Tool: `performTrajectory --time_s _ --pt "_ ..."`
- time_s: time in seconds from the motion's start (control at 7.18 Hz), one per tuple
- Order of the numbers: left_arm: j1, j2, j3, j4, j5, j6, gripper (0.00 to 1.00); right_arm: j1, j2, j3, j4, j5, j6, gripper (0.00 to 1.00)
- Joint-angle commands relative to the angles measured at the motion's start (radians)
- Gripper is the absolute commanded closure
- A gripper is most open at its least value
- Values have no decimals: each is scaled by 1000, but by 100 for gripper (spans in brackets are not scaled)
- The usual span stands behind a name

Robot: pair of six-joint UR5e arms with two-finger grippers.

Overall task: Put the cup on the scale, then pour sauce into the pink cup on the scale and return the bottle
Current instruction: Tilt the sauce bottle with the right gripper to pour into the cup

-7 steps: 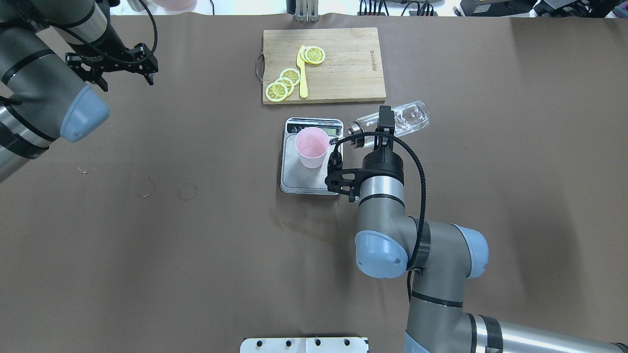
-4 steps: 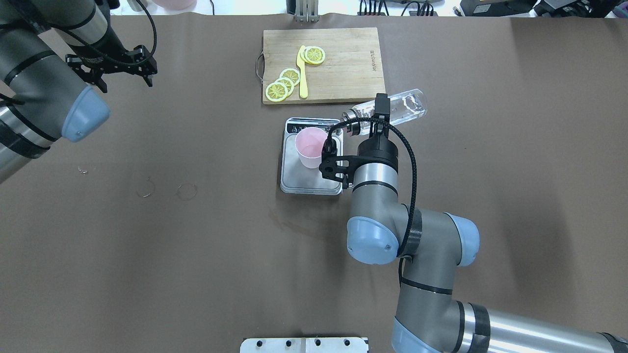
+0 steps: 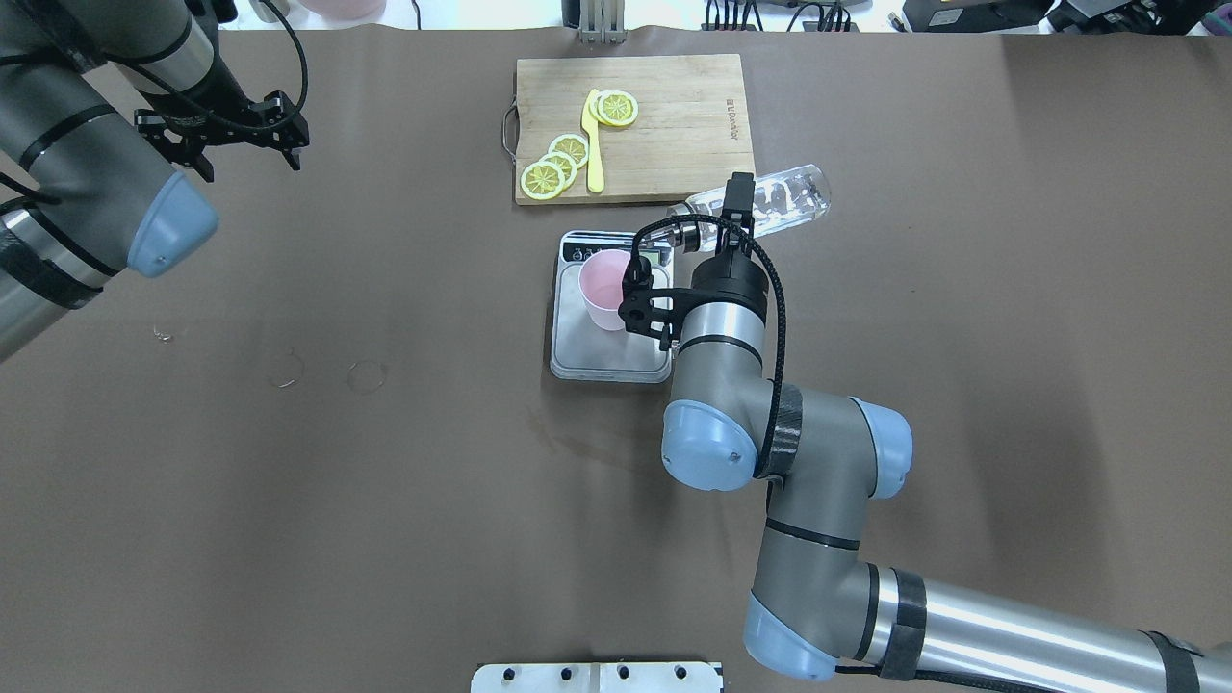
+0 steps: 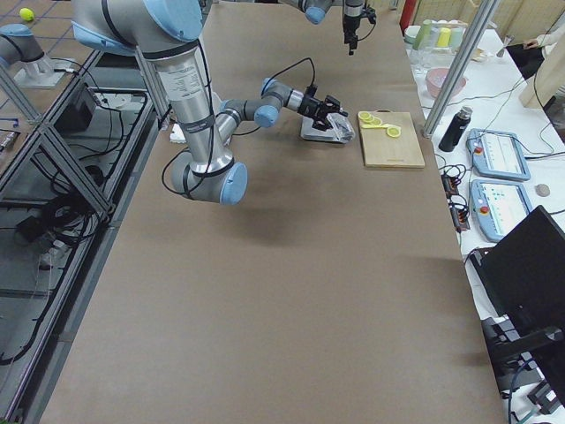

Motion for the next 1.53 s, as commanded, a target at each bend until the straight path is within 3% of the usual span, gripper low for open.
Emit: performTrajectory --time_s 0.0,0.42,0.84,1.11,1.39 --pt "0 -1 1 -1 0 0 2 -5 2 -22 -8 -6 -9 100" --pt "0 -1 4 -1 0 0 2 -31 34 -55 -34 -99 -101 100" --pt "0 -1 18 -13 -1 0 2 -31 31 -65 -32 -125 -184 100" --pt "-2 1 20 -13 -1 0 2 -28 34 -56 -8 -116 -160 100" --pt "-2 -1 20 -13 -1 0 2 -10 12 -54 130 -37 -27 100"
